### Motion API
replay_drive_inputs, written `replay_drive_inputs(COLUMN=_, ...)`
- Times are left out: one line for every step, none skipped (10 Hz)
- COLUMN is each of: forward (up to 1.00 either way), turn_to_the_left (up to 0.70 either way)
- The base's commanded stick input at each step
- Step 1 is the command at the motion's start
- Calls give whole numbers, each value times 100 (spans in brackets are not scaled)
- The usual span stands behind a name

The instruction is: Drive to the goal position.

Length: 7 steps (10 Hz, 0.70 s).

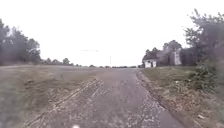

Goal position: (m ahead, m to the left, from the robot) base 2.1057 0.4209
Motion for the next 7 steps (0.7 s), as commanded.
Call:
replay_drive_inputs(forward=45, turn_to_the_left=0)
replay_drive_inputs(forward=45, turn_to_the_left=0)
replay_drive_inputs(forward=45, turn_to_the_left=0)
replay_drive_inputs(forward=45, turn_to_the_left=0)
replay_drive_inputs(forward=45, turn_to_the_left=0)
replay_drive_inputs(forward=45, turn_to_the_left=0)
replay_drive_inputs(forward=45, turn_to_the_left=0)
